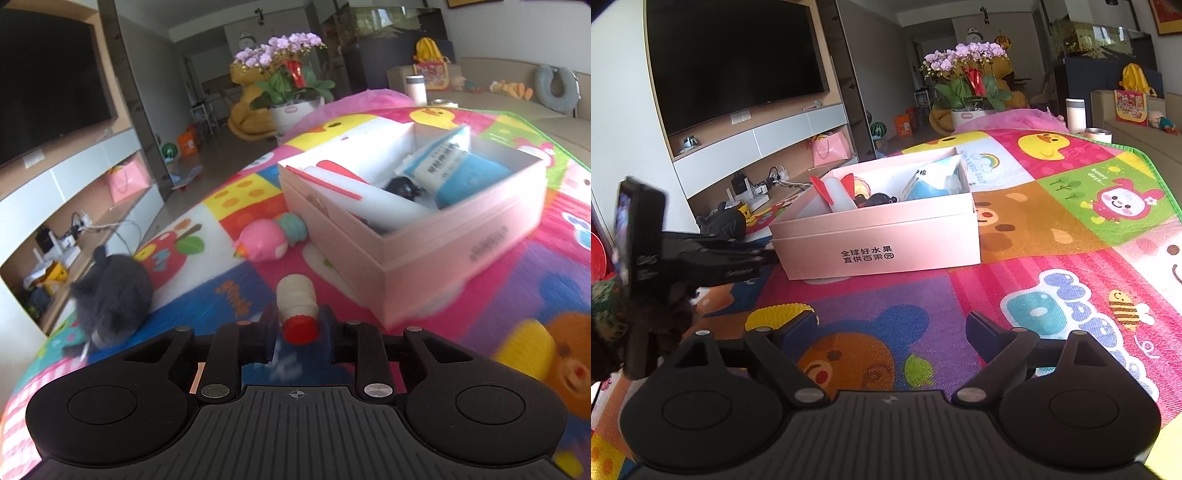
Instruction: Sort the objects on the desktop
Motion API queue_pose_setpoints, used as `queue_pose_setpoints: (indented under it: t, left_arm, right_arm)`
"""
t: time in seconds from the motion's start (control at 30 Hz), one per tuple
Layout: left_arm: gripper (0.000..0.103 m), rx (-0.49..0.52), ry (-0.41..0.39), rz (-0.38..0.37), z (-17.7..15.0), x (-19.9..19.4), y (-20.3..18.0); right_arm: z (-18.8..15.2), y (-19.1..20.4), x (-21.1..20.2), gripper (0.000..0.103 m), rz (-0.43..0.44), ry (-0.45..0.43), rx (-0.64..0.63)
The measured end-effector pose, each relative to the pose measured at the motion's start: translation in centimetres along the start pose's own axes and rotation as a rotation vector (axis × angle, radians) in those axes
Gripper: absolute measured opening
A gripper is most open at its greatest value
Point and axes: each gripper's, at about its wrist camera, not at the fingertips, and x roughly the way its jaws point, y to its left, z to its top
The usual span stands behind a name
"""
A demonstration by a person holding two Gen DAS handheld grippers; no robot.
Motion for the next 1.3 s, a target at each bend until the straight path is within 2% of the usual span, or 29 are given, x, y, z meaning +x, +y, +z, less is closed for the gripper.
queue_pose_setpoints:
  t: [0.2,0.33,0.57,0.73,0.8,0.9,1.0,1.17,1.3]
  left_arm:
    - [0.027,0.037,0.015,-0.054,-1.2,-7.6,-1.4]
    - [0.027,0.074,0.048,-0.084,-2.0,-10.5,-2.8]
    - [0.029,0.081,0.077,-0.141,-3.2,-11.7,-4.8]
    - [0.033,-0.011,0.09,-0.127,-4.9,-11.1,-5.4]
    - [0.051,-0.07,0.091,-0.124,-5.5,-11.1,-5.2]
    - [0.068,-0.14,0.095,-0.119,-6.4,-11.2,-4.8]
    - [0.082,-0.166,0.105,-0.09,-7.2,-11.3,-4.5]
    - [0.088,-0.179,0.11,-0.033,-7.6,-11.3,-3.3]
    - [0.092,-0.198,0.113,-0.007,-8.0,-11.4,-2.5]
  right_arm:
    - [-0.1,0.1,-0.4,0.094,0.008,-0.024,-0.005]
    - [-0.2,0.4,-0.7,0.096,0.009,-0.037,-0.019]
    - [-0.2,0.6,-1.0,0.097,-0.004,-0.048,-0.032]
    - [0.0,1.0,-0.6,0.097,-0.004,-0.021,-0.055]
    - [0.3,1.5,-0.5,0.097,0.015,0.003,-0.087]
    - [0.9,2.7,-0.7,0.097,0.049,0.018,-0.155]
    - [1.7,4.5,-0.4,0.097,0.085,0.041,-0.23]
    - [2.5,7.3,2.6,0.096,0.131,0.146,-0.256]
    - [2.4,8.7,5.2,0.094,0.102,0.19,-0.235]
